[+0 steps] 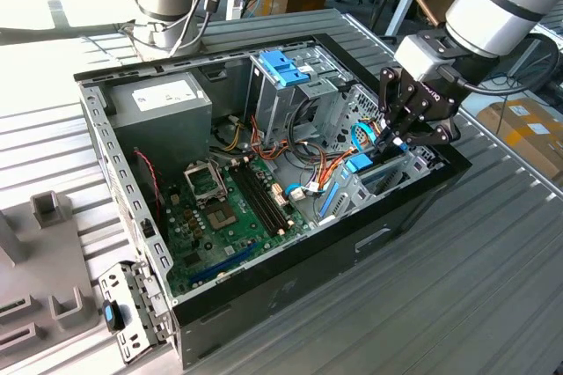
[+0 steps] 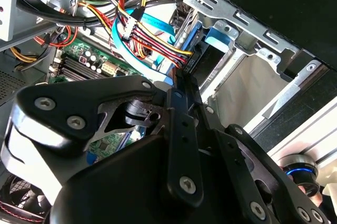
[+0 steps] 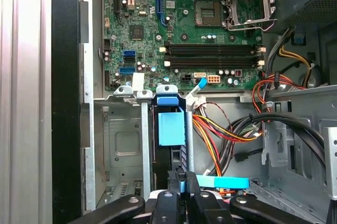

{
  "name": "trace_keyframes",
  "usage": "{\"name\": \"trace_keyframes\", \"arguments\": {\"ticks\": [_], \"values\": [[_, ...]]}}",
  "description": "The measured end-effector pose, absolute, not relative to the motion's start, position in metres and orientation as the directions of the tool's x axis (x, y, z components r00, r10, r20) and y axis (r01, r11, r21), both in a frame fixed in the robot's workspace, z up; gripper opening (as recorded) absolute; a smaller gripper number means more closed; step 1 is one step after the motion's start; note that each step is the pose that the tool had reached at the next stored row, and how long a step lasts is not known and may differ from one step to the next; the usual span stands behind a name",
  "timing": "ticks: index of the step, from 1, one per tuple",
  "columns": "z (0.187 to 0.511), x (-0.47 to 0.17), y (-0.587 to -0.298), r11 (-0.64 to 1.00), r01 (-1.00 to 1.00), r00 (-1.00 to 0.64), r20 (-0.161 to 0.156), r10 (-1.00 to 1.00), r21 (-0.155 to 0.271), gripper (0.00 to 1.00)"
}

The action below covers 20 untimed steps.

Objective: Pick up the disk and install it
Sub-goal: 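Insert the second disk wire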

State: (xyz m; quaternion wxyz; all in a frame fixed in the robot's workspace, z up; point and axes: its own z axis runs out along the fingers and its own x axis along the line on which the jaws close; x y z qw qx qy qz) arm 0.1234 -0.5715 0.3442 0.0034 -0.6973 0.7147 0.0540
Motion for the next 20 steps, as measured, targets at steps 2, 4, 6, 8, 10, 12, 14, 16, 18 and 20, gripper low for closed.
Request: {"name": "trace_keyframes", "arguments": {"ticks": [2, 4, 6, 8, 10, 12, 14, 16, 18, 20], "values": [[0.344, 0.123, -0.572, 0.022, -0.997, -0.027, -0.080, -0.996, 0.072, 0.17], [0.344, 0.123, -0.571, 0.022, -0.997, -0.028, -0.080, -0.996, 0.072, 0.19], [0.344, 0.123, -0.571, 0.022, -0.997, -0.028, -0.080, -0.996, 0.072, 0.25], [0.351, 0.123, -0.572, 0.022, -0.997, -0.028, -0.081, -0.996, 0.072, 0.25], [0.355, 0.123, -0.572, 0.022, -0.997, -0.028, -0.082, -0.996, 0.072, 0.25], [0.356, 0.123, -0.571, 0.022, -0.997, -0.028, -0.082, -0.996, 0.072, 0.25], [0.356, 0.123, -0.570, 0.022, -0.997, -0.028, -0.083, -0.996, 0.072, 0.24], [0.355, 0.123, -0.569, 0.021, -0.997, -0.028, -0.087, -0.996, 0.073, 0.11], [0.353, 0.123, -0.569, 0.021, -0.997, -0.028, -0.087, -0.996, 0.074, 0.11], [0.351, 0.124, -0.569, 0.021, -0.997, -0.028, -0.087, -0.996, 0.076, 0.11]]}}
